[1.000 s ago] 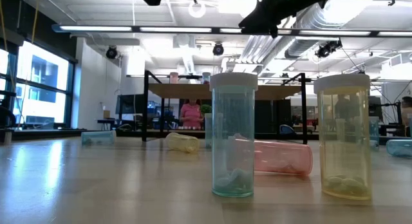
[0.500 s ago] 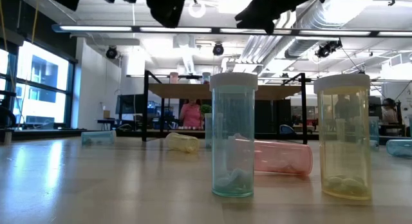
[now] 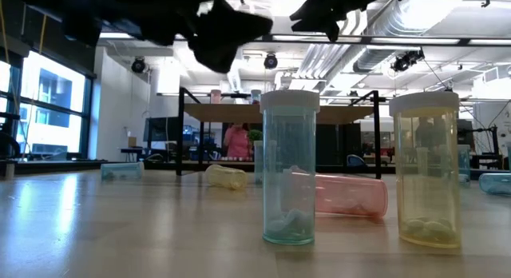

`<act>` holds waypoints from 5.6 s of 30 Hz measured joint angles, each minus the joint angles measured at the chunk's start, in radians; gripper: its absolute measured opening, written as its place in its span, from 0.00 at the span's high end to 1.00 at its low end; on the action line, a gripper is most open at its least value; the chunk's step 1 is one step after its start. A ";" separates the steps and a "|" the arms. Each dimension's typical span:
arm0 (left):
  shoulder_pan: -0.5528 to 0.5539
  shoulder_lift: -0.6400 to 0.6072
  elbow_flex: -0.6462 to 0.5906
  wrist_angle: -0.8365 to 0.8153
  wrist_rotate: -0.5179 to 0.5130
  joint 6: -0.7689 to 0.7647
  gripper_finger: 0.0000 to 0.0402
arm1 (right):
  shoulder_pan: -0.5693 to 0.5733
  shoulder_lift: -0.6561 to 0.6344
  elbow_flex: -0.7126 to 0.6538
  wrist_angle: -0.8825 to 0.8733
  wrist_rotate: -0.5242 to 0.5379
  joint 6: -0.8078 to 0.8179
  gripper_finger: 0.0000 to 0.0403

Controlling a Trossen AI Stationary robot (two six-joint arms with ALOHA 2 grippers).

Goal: Pick and place medicine bottles onto shelf by color
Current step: Put the green pill bottle on the shelf

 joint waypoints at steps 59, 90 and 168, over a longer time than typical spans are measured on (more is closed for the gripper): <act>-0.075 0.407 0.206 0.006 0.029 -0.106 0.42 | 0.000 0.000 0.000 -0.037 0.000 0.055 0.65; -0.084 0.454 0.256 0.019 0.042 -0.133 0.55 | 0.000 0.000 0.000 -0.037 0.000 0.056 0.65; 0.369 -0.047 0.257 -0.663 -0.165 0.052 0.76 | 0.253 0.088 0.000 -0.132 -0.103 -0.289 0.50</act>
